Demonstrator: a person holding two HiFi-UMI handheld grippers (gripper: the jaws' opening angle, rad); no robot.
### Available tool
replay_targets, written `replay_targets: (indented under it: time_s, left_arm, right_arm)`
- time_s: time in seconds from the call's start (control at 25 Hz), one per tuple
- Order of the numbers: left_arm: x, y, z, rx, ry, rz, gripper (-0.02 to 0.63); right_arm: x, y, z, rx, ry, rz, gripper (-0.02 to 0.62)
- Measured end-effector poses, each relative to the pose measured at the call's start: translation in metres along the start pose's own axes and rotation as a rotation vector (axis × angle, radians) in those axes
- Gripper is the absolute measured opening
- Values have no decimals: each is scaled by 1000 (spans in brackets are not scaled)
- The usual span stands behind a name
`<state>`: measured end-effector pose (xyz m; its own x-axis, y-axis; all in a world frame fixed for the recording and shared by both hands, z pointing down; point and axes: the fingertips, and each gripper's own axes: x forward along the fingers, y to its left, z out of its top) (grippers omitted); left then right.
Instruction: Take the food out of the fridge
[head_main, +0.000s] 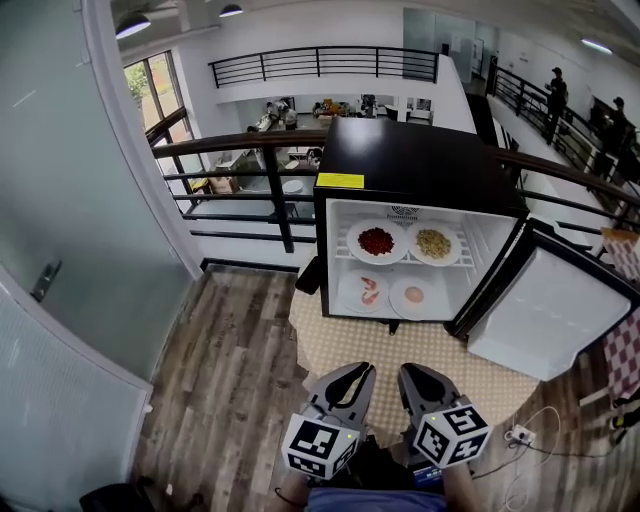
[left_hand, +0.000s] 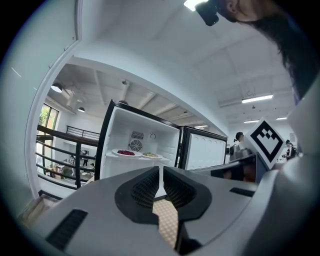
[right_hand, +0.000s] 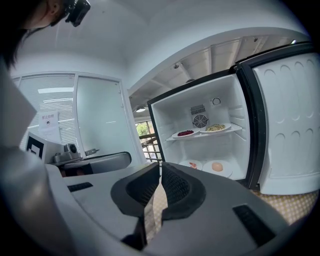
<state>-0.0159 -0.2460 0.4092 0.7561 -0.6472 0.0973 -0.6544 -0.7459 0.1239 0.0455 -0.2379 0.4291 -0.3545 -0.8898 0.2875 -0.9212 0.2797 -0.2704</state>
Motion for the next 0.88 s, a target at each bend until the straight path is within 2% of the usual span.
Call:
replay_targets:
  time_s: [0.24, 0.48, 0.76, 0.88]
  left_arm:
    - [36, 30, 6, -36, -5, 56, 23]
    - [74, 49, 7, -58, 26, 63, 51]
    - [111, 77, 0, -19, 79, 82, 64]
    - [123, 93, 1, -43, 77, 100, 64]
  right_arm:
    - [35, -24, 23, 11, 3, 38, 26]
    - [70, -53, 45, 67, -3, 68, 26]
    - [117, -78, 62, 124, 11, 107, 28]
    - [133, -89, 66, 183, 14, 113, 28]
